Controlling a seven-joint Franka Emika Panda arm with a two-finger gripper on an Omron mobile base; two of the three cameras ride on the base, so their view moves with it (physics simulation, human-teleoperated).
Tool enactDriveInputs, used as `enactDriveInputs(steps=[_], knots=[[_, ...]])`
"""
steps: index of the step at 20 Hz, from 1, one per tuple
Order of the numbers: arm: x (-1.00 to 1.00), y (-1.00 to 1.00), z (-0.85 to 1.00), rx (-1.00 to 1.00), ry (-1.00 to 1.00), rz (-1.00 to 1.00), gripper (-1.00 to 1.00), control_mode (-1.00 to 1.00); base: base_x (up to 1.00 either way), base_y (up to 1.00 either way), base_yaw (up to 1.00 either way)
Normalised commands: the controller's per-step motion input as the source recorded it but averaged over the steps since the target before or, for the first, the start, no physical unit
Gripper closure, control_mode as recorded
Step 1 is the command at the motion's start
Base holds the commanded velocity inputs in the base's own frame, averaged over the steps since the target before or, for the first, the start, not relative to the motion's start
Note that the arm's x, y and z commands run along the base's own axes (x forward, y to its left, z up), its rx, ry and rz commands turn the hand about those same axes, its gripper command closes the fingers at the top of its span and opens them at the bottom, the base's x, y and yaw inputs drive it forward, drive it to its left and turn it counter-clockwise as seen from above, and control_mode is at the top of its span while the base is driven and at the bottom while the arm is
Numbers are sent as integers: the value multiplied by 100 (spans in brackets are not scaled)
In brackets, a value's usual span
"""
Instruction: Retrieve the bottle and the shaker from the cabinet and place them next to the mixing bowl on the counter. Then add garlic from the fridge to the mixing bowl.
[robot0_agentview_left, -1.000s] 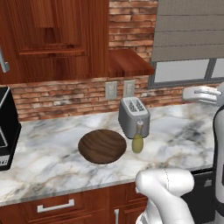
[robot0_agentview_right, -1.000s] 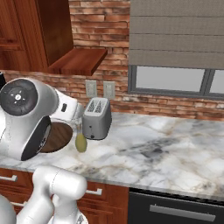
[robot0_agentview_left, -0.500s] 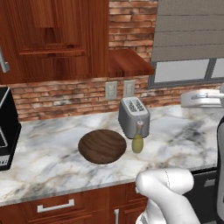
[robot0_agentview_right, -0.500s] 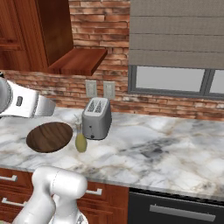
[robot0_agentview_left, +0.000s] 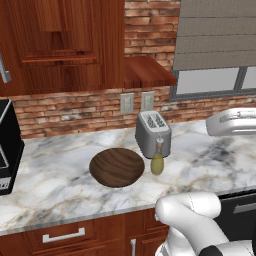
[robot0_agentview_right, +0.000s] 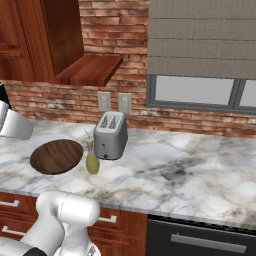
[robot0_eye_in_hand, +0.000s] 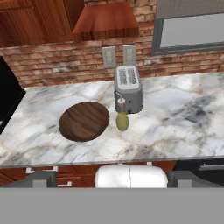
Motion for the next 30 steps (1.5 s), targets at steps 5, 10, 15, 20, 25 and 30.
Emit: enactDriveInputs(steps=[5, 10, 15, 20, 25, 30], knots=[[-7, 22, -2, -2, 16, 0, -100, -100, 0, 0, 0], [18, 6, -24, -1, 1, 1, -100, -100, 0, 0, 0], [31, 9, -62, -5, 0, 3, -100, -100, 0, 0, 0], [16, 0, -40, -2, 0, 2, -100, -100, 0, 0, 0], [1, -12, 0, 0, 2, 1, -100, -100, 0, 0, 0], [0, -2, 0, 0, 5, 0, -100, -100, 0, 0, 0]])
